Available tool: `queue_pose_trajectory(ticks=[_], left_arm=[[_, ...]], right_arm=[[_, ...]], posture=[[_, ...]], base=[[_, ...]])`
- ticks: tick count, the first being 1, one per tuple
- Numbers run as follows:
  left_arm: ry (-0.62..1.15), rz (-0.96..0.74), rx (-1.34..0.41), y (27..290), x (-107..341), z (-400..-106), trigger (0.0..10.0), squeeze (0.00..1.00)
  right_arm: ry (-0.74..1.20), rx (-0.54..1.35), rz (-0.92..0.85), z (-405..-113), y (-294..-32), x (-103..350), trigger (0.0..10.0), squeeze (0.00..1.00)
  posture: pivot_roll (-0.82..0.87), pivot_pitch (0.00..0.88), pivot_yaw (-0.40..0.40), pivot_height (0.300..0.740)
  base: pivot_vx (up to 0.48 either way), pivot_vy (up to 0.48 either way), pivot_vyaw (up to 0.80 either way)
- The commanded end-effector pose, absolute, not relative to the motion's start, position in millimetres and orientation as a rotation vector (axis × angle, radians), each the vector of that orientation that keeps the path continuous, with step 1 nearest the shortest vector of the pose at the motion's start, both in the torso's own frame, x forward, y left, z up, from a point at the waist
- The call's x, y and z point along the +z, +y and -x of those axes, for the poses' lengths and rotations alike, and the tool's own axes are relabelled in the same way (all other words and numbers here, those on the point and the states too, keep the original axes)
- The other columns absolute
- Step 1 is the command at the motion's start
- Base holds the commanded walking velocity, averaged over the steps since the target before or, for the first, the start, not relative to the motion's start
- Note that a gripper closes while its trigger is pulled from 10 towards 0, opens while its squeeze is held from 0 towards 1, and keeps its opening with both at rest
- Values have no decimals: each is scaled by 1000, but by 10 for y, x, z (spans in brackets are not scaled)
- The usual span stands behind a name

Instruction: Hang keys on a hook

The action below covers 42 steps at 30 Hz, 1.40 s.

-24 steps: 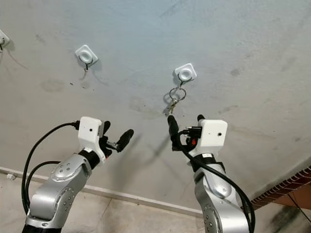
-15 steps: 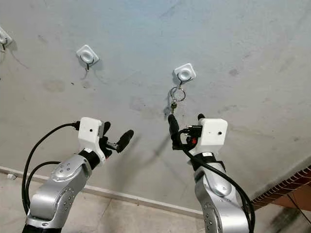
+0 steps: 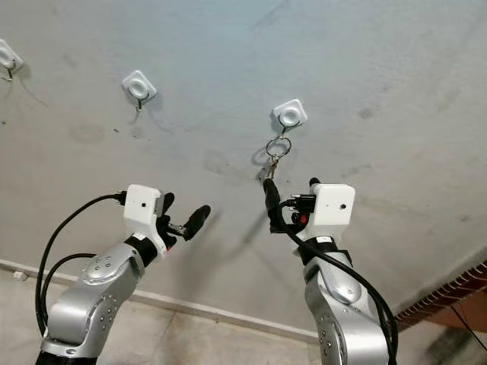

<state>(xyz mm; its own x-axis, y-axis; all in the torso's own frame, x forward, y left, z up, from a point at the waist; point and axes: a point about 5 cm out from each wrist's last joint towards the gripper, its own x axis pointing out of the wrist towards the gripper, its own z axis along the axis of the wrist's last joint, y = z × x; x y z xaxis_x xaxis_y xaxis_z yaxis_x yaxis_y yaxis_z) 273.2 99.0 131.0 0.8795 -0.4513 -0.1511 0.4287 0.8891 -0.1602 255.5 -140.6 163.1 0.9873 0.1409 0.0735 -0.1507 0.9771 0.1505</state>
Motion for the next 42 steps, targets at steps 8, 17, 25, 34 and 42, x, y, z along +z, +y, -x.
queue_pose_trajectory(ticks=[8, 17, 25, 34, 42], left_arm=[[192, 110, -464, 996, 1317, -2745, 10000, 0], [191, 105, -463, 995, 1317, -2755, 10000, 0], [175, 105, -461, 971, 1344, -2778, 10000, 0], [169, 100, -462, 955, 1348, -2789, 10000, 0], [168, 97, -464, 945, 1345, -2786, 10000, 0]], right_arm=[[-69, 142, -158, -2579, -1414, 1651, 10000, 0], [-72, 142, -157, -2588, -1413, 1659, 10000, 0], [-77, 143, -155, -2608, -1418, 1675, 10000, 0], [-79, 146, -153, -2623, -1419, 1684, 10000, 0], [-78, 149, -152, -2623, -1414, 1686, 10000, 0]], posture=[[99, 0, -104, 740], [97, 0, -103, 740], [97, 0, -107, 740], [96, 0, -109, 740], [95, 0, -108, 740]], base=[[0, 398, 0], [0, 459, 0], [0, 99, 0], [0, 0, 0], [0, 0, 0]])
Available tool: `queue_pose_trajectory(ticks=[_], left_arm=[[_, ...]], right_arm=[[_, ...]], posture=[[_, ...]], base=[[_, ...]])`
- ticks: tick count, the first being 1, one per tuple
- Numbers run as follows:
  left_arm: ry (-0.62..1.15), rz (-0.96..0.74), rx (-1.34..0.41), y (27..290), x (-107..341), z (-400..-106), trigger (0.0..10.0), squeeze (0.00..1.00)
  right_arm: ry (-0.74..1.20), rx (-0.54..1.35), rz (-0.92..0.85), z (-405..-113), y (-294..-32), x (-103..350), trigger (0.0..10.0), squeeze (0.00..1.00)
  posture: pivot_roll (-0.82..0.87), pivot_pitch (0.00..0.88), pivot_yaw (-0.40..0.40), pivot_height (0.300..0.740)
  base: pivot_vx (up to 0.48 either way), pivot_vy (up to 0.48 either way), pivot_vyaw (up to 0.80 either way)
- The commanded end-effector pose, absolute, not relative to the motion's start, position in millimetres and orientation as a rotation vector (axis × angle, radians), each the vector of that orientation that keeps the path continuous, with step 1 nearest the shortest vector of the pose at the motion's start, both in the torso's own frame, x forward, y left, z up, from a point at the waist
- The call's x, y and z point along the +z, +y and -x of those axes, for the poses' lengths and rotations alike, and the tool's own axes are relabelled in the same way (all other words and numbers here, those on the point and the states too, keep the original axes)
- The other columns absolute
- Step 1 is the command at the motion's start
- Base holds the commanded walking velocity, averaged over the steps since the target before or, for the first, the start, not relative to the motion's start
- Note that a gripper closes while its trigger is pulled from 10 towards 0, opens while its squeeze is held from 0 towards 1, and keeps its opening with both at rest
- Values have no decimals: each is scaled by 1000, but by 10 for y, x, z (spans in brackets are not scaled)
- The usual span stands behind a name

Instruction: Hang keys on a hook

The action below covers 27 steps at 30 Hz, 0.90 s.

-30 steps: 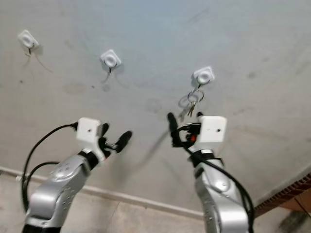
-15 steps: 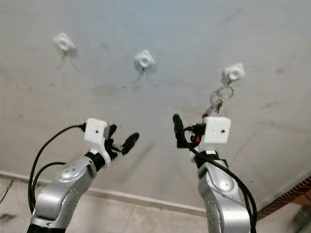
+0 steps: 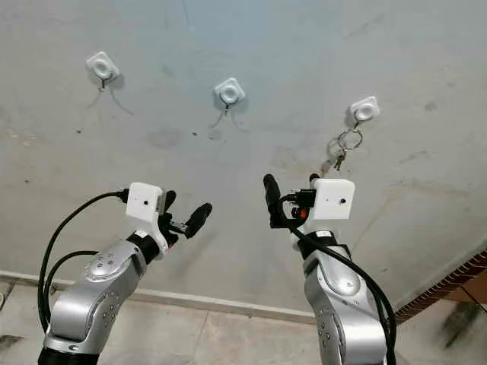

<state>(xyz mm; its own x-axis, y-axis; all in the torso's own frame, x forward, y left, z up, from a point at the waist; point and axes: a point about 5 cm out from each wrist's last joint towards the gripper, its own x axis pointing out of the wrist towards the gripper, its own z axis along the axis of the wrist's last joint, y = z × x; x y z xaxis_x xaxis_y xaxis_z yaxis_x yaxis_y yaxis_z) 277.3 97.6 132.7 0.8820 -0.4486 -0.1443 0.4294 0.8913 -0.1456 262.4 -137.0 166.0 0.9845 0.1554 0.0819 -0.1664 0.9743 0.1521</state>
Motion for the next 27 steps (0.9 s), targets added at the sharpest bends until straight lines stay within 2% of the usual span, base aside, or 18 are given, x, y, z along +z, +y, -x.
queue_pose_trajectory(ticks=[1, 18, 27], left_arm=[[168, 98, -464, 944, 1345, -2786, 10000, 0], [164, 85, -469, 944, 1342, -2791, 10000, 0], [164, 90, -465, 937, 1339, -2799, 10000, 0]], right_arm=[[-78, 149, -152, -2623, -1414, 1686, 10000, 0], [-75, 158, -147, -2639, -1400, 1674, 10000, 0], [-76, 156, -143, -2652, -1414, 1679, 10000, 0]], posture=[[95, 0, -108, 740], [100, 0, -107, 740], [96, 0, -110, 740]], base=[[0, 0, 0], [0, 0, 0], [0, -246, 0]])
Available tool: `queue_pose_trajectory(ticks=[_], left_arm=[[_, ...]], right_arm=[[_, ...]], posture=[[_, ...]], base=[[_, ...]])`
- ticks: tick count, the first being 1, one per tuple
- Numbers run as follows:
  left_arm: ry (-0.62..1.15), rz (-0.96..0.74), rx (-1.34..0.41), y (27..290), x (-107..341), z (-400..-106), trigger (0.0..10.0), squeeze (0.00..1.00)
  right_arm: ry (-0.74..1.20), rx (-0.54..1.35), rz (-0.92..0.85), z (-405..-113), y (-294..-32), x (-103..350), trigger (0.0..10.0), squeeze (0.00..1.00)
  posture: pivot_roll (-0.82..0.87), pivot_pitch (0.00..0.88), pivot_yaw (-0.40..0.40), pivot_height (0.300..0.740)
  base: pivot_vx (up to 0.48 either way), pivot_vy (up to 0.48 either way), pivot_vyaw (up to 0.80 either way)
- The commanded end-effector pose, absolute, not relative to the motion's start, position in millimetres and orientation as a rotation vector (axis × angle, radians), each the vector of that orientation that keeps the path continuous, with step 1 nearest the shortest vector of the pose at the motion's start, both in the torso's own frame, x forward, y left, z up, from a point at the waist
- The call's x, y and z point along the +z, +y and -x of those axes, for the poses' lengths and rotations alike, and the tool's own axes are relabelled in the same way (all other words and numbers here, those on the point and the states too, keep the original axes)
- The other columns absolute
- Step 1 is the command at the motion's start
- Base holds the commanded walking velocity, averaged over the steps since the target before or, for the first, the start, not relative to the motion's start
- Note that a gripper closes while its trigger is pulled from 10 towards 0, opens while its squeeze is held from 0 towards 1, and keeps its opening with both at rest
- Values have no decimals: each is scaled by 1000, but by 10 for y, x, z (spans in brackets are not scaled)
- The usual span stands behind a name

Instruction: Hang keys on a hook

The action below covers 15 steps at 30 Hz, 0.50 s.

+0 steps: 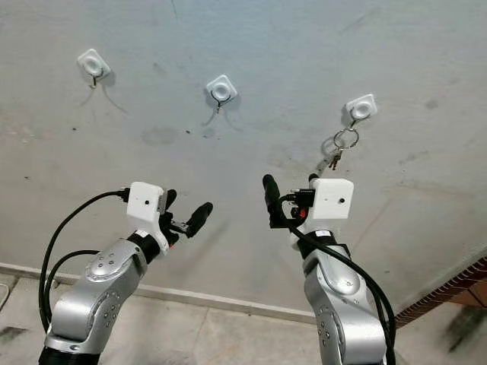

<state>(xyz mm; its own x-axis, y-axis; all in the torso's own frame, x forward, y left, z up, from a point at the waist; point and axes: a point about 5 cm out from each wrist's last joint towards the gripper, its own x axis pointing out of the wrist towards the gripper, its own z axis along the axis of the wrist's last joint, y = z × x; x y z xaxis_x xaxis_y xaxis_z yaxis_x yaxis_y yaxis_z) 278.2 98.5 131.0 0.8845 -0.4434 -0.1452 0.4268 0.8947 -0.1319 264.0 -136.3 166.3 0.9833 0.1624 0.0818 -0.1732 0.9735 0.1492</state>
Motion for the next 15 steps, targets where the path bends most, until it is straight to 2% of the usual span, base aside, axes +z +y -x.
queue_pose_trajectory(ticks=[1, 10, 15], left_arm=[[164, 90, -465, 937, 1338, -2800, 10000, 0], [164, 93, -469, 928, 1337, -2801, 10000, 0], [163, 98, -471, 925, 1335, -2807, 10000, 0]], right_arm=[[-76, 155, -142, -2652, -1416, 1678, 10000, 0], [-74, 151, -142, -2641, -1421, 1674, 10000, 0], [-72, 147, -142, -2638, -1427, 1670, 10000, 0]], posture=[[94, 0, -109, 740], [89, 0, -107, 740], [88, 0, -105, 740]], base=[[0, -240, 0], [0, -246, 0], [0, 0, 0]])
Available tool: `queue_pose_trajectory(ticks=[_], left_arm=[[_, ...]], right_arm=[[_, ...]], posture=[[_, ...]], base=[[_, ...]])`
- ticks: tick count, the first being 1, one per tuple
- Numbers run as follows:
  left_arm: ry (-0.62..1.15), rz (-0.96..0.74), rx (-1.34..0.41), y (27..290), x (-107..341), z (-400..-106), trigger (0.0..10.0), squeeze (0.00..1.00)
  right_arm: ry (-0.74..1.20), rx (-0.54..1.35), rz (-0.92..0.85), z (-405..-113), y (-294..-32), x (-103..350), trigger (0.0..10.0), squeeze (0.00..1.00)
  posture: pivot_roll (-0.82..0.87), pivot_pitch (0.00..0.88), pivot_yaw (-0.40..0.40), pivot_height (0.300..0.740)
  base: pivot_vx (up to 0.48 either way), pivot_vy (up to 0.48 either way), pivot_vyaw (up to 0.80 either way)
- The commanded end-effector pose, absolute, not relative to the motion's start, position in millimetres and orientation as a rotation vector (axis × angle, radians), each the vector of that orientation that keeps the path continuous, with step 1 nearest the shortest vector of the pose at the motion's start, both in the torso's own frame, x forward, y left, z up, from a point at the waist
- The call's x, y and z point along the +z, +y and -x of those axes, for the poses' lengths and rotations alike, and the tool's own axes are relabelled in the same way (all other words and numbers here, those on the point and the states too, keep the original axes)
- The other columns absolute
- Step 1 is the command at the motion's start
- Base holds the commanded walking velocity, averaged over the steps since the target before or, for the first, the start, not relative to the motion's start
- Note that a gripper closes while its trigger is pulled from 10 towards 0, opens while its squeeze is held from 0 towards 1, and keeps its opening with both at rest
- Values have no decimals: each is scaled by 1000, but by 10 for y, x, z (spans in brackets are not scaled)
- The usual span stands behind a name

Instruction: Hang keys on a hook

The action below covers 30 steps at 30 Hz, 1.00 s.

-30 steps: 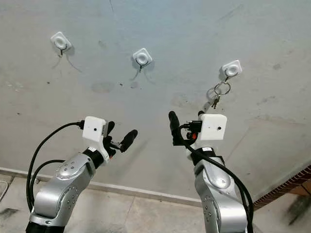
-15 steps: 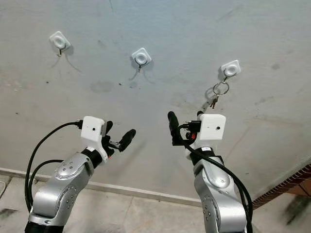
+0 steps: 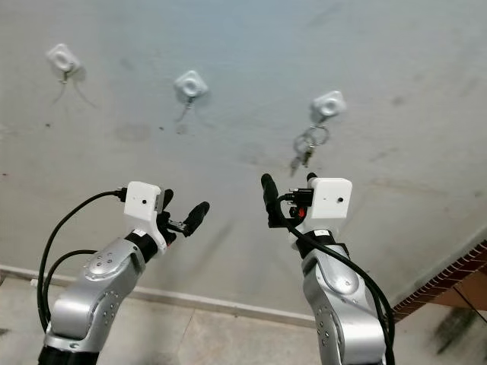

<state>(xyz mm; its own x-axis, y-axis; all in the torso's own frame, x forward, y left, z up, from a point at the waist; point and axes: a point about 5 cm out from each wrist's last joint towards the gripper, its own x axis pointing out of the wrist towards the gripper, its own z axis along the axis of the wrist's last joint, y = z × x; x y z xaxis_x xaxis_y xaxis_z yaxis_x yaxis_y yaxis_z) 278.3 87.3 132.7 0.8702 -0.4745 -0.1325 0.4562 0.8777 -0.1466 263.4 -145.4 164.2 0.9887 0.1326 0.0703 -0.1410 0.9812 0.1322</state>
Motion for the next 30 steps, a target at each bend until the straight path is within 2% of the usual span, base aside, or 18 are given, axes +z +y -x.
queue_pose_trajectory(ticks=[1, 13, 20, 30], left_arm=[[163, 99, -470, 924, 1334, -2808, 10000, 0], [156, 110, -459, 935, 1356, -2834, 10000, 0], [127, 127, -426, 952, 1465, -2978, 10000, 0], [135, 123, -393, 1003, 1423, -3015, 10000, 0]], right_arm=[[-72, 147, -142, -2638, -1427, 1670, 10000, 0], [-71, 148, -144, -2647, -1421, 1665, 10000, 0], [-90, 142, -149, -2713, -1409, 1708, 10000, 0], [-86, 138, -145, -2698, -1427, 1698, 10000, 0]], posture=[[88, 0, -105, 740], [91, 0, -104, 740], [89, 0, -93, 740], [79, 0, -100, 740]], base=[[0, 0, 0], [0, 0, 0], [0, 0, 0], [-322, 0, 0]])
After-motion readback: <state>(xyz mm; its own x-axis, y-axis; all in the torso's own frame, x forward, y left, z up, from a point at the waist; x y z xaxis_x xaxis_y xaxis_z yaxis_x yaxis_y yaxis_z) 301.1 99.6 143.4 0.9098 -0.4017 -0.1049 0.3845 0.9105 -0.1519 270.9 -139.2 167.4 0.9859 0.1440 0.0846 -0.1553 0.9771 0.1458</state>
